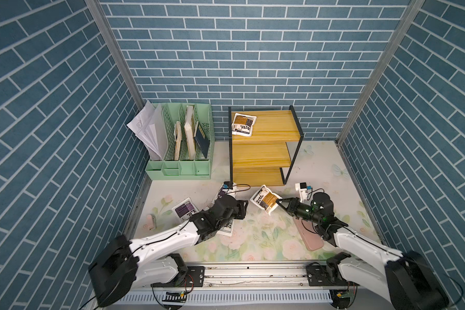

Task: Place the bagged coffee beans on the shelf by color
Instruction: Pick up the coffee beans at the center of the board, then place the coffee beans on the shelf.

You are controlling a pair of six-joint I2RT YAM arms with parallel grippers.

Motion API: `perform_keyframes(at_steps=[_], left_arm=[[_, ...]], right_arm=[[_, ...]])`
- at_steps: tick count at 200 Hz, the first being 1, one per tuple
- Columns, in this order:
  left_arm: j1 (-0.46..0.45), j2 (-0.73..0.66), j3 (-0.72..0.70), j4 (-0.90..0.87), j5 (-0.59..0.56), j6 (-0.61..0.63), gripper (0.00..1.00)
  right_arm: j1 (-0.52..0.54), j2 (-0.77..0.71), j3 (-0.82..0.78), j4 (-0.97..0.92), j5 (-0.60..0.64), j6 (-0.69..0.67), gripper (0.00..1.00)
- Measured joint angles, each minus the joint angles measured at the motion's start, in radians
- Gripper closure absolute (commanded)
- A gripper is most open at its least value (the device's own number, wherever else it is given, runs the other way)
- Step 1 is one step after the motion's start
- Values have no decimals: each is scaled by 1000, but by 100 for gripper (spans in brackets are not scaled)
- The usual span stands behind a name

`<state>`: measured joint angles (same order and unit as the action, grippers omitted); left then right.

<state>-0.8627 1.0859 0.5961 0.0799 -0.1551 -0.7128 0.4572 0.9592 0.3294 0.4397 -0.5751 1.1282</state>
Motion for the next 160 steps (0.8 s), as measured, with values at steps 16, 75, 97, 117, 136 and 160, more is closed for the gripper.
perform_keyframes(at_steps=[16,75,97,117,136,160], left_arm=[[74,-111,28,-64,-25,31,56],[278,-234,154,-228,-64,156,56],[285,-219,186,-250,-65,186,56],[286,-208,200,-256,-67,202,56],[288,-208,202,-267,-75,214,56],[290,-213,202,-278,-90,225,56]], right_arm=[[2,-138,90,-108,12,28,100],[37,-79,666,-251,153,125,100],[37,73,894,-285,282,134,100],[37,205,1041,-340,411,165,100],[37,390,1270,-558,526,216,100],[37,654,1656,-801,591,230,100]])
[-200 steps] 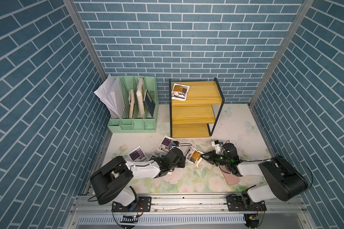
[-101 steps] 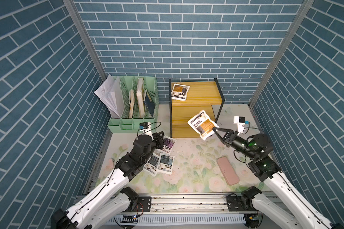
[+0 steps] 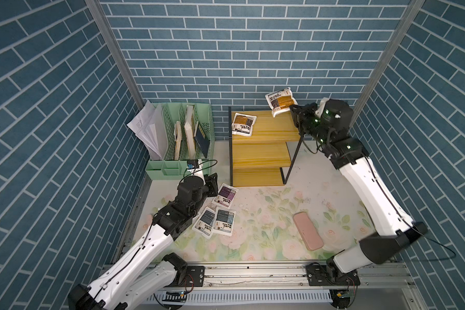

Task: Place the bagged coffee beans on the shelf by color
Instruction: Place the coffee beans on the shelf.

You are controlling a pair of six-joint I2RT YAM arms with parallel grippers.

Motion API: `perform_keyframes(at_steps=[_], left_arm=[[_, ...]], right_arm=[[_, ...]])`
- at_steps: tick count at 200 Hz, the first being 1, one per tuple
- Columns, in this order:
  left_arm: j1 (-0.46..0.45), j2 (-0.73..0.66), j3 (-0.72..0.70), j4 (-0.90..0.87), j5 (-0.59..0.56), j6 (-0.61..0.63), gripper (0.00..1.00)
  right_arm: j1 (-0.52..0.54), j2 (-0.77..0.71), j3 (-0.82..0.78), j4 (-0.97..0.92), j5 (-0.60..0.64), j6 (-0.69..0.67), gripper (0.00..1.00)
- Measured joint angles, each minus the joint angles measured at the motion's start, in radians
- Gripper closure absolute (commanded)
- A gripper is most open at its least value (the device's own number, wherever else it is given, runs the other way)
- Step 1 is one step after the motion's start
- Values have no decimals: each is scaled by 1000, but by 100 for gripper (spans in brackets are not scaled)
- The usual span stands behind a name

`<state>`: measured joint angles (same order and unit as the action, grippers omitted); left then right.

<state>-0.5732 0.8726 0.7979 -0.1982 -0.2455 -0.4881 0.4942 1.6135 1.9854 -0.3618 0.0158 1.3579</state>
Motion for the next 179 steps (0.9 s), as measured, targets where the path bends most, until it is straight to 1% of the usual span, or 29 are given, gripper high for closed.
perform_keyframes(at_steps=[10,54,95,152,165,179], left_arm=[[1,-3,0,-1,-3,4,56],[6,-5,0,-7,-13,11,57],[6,-14,0,-17,-25,14,57],[6,-41,0,-37,-39,22,57],[6,-44,0,-37,-42,23,57],[6,-44,0,-40,-43,23,57]], right_arm=[[4,43,44,-39,15,0,100],[18,82,40,-169,60,8,100],[31,83,-22,-186,101,32,100],[50,67,-144,-132,161,105,100],[57,51,-174,-108,174,118,94],[64,31,-206,-86,189,136,83]])
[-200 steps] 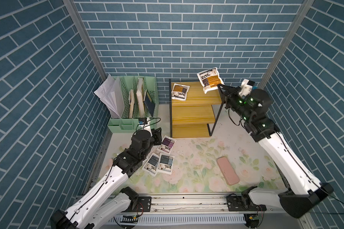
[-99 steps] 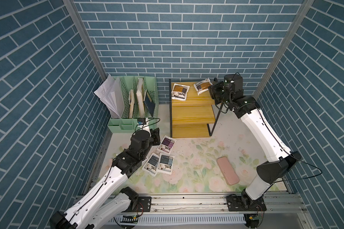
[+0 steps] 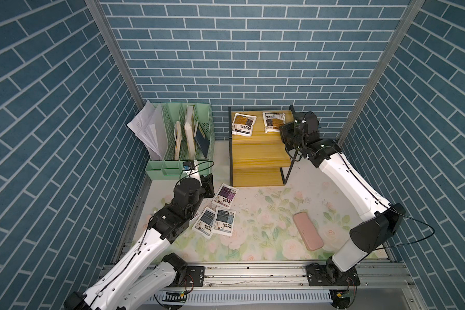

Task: Place the bagged coffee beans on the shelf by color
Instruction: Place the coffee beans on the shelf.

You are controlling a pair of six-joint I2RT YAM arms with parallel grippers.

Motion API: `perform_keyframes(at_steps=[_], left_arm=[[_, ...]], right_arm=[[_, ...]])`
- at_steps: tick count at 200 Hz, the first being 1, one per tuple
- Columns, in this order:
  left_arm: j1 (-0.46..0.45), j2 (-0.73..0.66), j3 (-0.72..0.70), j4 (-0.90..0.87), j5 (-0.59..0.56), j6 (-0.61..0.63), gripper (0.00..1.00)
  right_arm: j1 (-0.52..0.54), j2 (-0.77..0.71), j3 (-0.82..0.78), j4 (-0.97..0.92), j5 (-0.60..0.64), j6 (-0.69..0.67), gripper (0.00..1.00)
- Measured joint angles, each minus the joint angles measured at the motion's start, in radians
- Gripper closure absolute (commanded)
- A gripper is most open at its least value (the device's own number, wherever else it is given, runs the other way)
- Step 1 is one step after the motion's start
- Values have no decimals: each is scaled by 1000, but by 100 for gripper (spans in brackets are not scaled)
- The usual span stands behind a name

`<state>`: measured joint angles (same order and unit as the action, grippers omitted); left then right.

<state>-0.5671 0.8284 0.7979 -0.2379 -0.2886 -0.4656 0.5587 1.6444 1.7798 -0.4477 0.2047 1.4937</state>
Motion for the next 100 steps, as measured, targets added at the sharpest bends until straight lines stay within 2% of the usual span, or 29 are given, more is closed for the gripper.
perform_keyframes(at_steps=[10,27,58,72,86,91,100], left_arm=[[0,0,0,-3,0,0,57],[0,-1,0,-9,-2,0,57],[0,-9,0,-18,-3,1,57],[0,-11,0,-20,-3,3,58],[0,-12,0,-20,-4,3,57],[0,-13,0,-20,-4,3,57],[0,-13,0,-21,-5,3,57]], right_arm=[[4,-11,-15,15,8,7,77],[7,-25,-24,31,17,20,59],[9,-43,-24,37,32,20,49],[9,-51,-24,37,34,21,40],[10,-66,-33,35,31,18,37],[11,-75,-40,35,28,18,30],[16,-100,-66,37,22,18,29]])
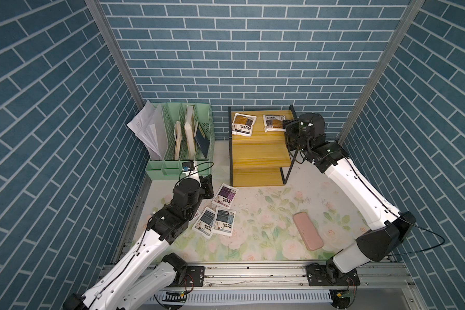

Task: Place the bagged coffee beans on the shelf by color
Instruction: Place the coffee beans on the shelf, then pick up the coffee beans at the center of the board.

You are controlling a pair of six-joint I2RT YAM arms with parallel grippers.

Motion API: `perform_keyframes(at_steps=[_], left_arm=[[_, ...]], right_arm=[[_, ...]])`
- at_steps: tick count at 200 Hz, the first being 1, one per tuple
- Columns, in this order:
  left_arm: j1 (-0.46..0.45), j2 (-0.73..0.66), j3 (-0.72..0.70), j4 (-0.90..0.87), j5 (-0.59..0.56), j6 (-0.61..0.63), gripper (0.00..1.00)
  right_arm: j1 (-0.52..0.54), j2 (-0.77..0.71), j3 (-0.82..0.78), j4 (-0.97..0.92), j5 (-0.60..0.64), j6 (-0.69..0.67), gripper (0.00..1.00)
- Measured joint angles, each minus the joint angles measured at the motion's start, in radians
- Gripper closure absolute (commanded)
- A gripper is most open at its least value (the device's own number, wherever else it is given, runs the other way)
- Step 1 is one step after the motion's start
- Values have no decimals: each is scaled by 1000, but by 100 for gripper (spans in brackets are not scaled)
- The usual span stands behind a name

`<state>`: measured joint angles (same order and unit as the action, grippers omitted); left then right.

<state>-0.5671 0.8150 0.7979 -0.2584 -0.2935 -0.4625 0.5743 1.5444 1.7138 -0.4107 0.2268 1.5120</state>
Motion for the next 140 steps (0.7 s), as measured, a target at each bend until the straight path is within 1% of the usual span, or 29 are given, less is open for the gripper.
perform_keyframes(at_steps=[21,35,47,59,74,86,96,108,121,140], left_arm=[[2,1,0,-6,2,0,57],[16,5,0,-11,17,-2,58],[49,14,0,-15,53,-10,59],[115,31,-5,-13,119,-24,61],[228,67,-23,-3,231,-42,62],[325,117,-47,14,330,-59,62],[385,163,-69,23,408,-71,62],[440,213,-97,36,490,-87,63],[481,253,-137,56,568,-108,64],[509,285,-200,81,652,-146,67]], right_arm=[[33,-127,-127,8,-11,-29,30],[77,-273,-268,12,-13,-79,31],[119,-422,-406,26,-24,-121,31],[173,-604,-584,75,-42,-152,33],[254,-799,-820,159,-44,-155,33],[333,-874,-973,232,-37,-149,34],[399,-857,-1069,302,-31,-148,33],[469,-769,-1158,405,-27,-145,35],[513,-620,-1225,558,-45,-130,38],[522,-380,-1284,785,-79,-93,45]])
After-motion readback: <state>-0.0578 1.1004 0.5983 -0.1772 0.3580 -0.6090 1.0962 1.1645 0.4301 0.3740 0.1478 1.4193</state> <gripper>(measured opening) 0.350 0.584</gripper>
